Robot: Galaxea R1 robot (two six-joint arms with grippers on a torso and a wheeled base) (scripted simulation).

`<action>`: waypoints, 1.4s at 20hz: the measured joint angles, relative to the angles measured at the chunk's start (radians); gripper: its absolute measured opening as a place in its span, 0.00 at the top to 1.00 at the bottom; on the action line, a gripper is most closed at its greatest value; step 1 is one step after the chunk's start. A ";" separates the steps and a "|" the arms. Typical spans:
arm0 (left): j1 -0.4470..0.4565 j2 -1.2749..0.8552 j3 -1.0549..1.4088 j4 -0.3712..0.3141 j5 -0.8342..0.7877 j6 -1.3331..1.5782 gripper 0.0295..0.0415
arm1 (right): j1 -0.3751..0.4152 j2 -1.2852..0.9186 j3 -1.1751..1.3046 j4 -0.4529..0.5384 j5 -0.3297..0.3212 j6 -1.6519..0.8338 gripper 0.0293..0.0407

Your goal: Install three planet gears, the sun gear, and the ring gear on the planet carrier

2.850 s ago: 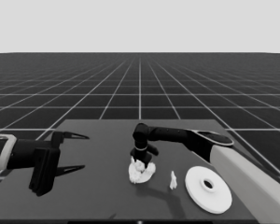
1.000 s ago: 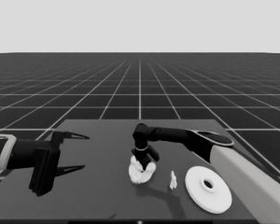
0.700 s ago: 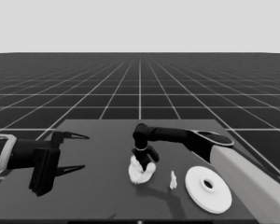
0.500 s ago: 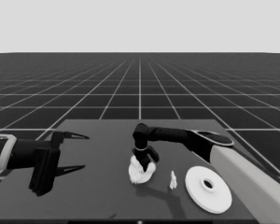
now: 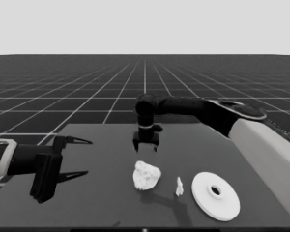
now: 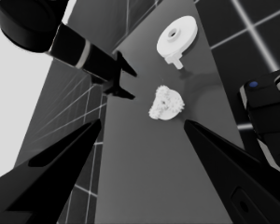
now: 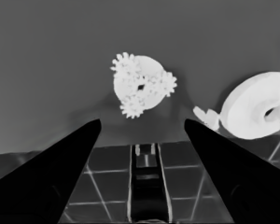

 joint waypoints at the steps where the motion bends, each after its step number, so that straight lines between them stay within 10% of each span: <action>1: 0.000 0.000 0.000 0.000 0.000 0.000 0.25 | 0.011 0.001 -0.005 0.011 0.000 -0.035 0.19; 5: 0.000 0.000 0.000 0.000 0.000 0.000 0.25 | 0.023 0.003 -0.013 0.025 0.001 -0.080 0.19; 6: 0.000 0.000 0.000 0.000 0.000 0.000 0.25 | -0.132 -0.265 0.438 -0.277 0.165 -0.508 0.00; 8: 0.000 0.000 0.000 0.000 0.000 0.000 0.25 | -0.437 -0.943 0.960 -0.567 0.318 -0.944 0.16; 12: 0.000 0.000 0.000 0.000 0.000 0.000 0.25 | -0.559 -1.247 1.209 -0.702 0.391 -1.146 0.19; 15: 0.000 0.000 0.000 0.000 0.000 0.000 0.25 | -0.570 -1.277 1.235 -0.717 0.399 -1.168 0.19; 17: 0.000 0.000 0.000 0.000 0.000 0.000 0.25 | -0.008 -1.162 1.019 -0.067 0.118 -0.610 0.12; 19: 0.000 0.000 0.000 0.000 0.000 0.000 0.25 | 0.082 -1.056 0.811 0.047 0.012 -0.456 0.18; 25: 0.000 0.000 0.000 0.000 0.000 0.000 0.25 | 0.099 -0.990 0.681 0.083 -0.045 -0.386 0.19; 28: 0.000 0.000 0.000 0.000 0.000 0.000 0.25 | -0.329 -0.971 0.647 -0.303 0.149 -0.389 0.19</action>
